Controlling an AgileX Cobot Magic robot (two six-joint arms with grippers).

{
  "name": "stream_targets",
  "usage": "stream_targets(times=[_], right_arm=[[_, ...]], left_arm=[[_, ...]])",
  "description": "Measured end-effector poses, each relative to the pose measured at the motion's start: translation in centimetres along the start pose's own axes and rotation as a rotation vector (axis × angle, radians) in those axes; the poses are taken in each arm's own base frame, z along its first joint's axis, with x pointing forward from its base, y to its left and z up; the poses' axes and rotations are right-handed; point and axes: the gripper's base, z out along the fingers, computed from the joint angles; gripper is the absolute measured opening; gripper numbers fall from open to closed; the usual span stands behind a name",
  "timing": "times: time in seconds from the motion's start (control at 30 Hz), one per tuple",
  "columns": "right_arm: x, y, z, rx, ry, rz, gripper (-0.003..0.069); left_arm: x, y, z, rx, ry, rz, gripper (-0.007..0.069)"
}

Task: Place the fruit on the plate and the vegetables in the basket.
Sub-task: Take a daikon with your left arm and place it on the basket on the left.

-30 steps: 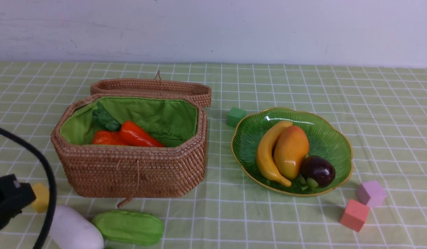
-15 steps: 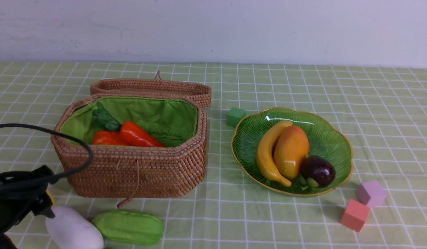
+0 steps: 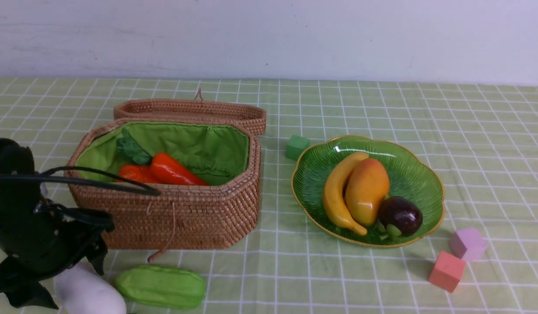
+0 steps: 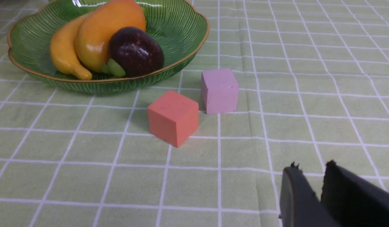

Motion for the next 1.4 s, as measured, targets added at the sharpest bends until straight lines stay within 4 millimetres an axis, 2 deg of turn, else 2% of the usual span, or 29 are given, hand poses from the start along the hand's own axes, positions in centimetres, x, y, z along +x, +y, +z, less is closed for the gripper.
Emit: stream_targets(times=[0.1, 0.23, 0.37, 0.5, 0.53, 0.57, 0.67, 0.7, 0.8, 0.93, 1.0, 1.1, 1.17, 1.2, 1.23, 1.4], right_arm=[[0.0, 0.0, 0.0, 0.0, 0.0, 0.0, 0.0146], [0.0, 0.0, 0.0, 0.0, 0.0, 0.0, 0.015], [0.0, 0.0, 0.0, 0.0, 0.0, 0.0, 0.0154], [0.0, 0.0, 0.0, 0.0, 0.0, 0.0, 0.0159], [0.0, 0.0, 0.0, 0.0, 0.0, 0.0, 0.0161], [0.0, 0.0, 0.0, 0.0, 0.0, 0.0, 0.0161], [0.0, 0.0, 0.0, 0.0, 0.0, 0.0, 0.0167], [0.0, 0.0, 0.0, 0.0, 0.0, 0.0, 0.0167], [0.0, 0.0, 0.0, 0.0, 0.0, 0.0, 0.0169], [0.0, 0.0, 0.0, 0.0, 0.0, 0.0, 0.017], [0.0, 0.0, 0.0, 0.0, 0.0, 0.0, 0.017], [0.0, 0.0, 0.0, 0.0, 0.0, 0.0, 0.0174], [0.0, 0.0, 0.0, 0.0, 0.0, 0.0, 0.0176], [0.0, 0.0, 0.0, 0.0, 0.0, 0.0, 0.0181], [0.0, 0.0, 0.0, 0.0, 0.0, 0.0, 0.0181], [0.0, 0.0, 0.0, 0.0, 0.0, 0.0, 0.0185]], left_arm=[[0.0, 0.0, 1.2, -0.031, 0.026, 0.005, 0.0555], [0.0, 0.0, 1.6, -0.038, 0.032, 0.016, 0.0531], [0.0, 0.0, 1.1, -0.036, 0.031, 0.053, 0.0467], [0.2, 0.3, -0.2, -0.02, 0.017, 0.085, 0.0466], [0.2, 0.3, -1.5, -0.002, -0.001, 0.108, 0.0466], [0.2, 0.3, -1.6, 0.0, -0.003, 0.112, 0.0466], [-0.5, -0.4, -6.1, 0.061, -0.069, 0.172, 0.0466], [-0.5, -0.4, -6.5, 0.064, -0.072, 0.174, 0.0466], [-2.3, -2.3, -12.7, 0.161, -0.181, 0.203, 0.0466], [-4.2, -4.4, -17.6, 0.281, -0.305, 0.193, 0.0466], [-5.2, -5.8, -18.8, 0.345, -0.334, 0.171, 0.0466], [-6.4, -8.0, -18.5, 0.407, -0.301, 0.142, 0.0466], [-6.9, -9.3, -17.5, 0.436, -0.249, 0.119, 0.0466], [-7.6, -10.8, -15.6, 0.446, -0.183, 0.086, 0.0466], [-8.0, -11.5, -14.5, 0.446, -0.148, 0.058, 0.0466], [-9.3, -13.3, -10.5, 0.395, -0.046, -0.066, 0.0466]])
